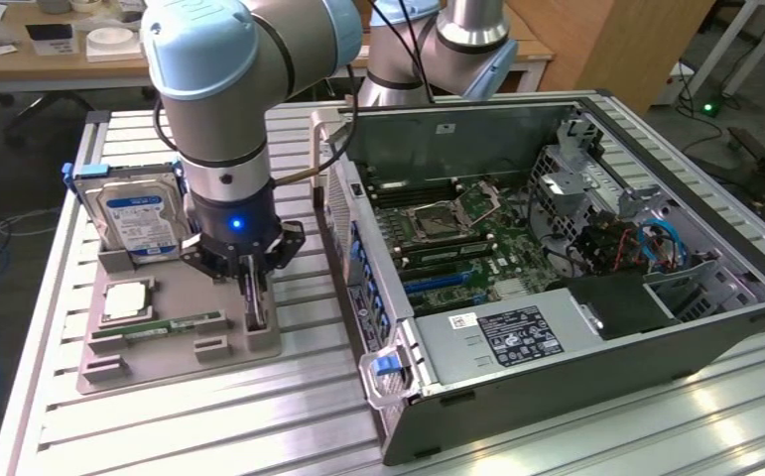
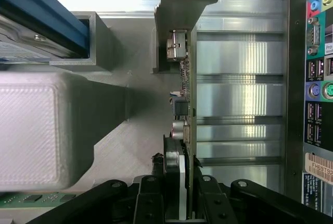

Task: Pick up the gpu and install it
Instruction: 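Pick up the gpu and move the gpu toward the slot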

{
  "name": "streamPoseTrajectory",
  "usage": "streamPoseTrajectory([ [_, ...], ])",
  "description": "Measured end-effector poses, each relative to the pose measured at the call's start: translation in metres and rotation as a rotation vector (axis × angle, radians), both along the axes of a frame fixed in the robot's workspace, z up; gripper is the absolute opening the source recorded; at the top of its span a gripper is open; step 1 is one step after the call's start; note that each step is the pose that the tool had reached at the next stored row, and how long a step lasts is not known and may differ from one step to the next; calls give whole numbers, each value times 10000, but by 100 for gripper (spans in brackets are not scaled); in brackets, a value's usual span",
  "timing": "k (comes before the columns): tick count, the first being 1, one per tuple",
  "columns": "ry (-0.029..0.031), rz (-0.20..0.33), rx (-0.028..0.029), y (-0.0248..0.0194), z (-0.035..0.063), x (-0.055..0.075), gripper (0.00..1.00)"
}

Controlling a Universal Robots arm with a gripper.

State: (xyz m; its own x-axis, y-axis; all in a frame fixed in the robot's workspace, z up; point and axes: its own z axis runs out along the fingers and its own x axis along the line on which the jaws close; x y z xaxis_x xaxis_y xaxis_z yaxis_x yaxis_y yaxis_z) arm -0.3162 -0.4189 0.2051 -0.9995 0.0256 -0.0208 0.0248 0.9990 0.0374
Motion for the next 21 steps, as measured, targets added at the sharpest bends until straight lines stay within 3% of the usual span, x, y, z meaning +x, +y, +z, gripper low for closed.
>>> streamPoseTrajectory([
  [21, 0, 0, 1, 0, 0, 0, 28],
])
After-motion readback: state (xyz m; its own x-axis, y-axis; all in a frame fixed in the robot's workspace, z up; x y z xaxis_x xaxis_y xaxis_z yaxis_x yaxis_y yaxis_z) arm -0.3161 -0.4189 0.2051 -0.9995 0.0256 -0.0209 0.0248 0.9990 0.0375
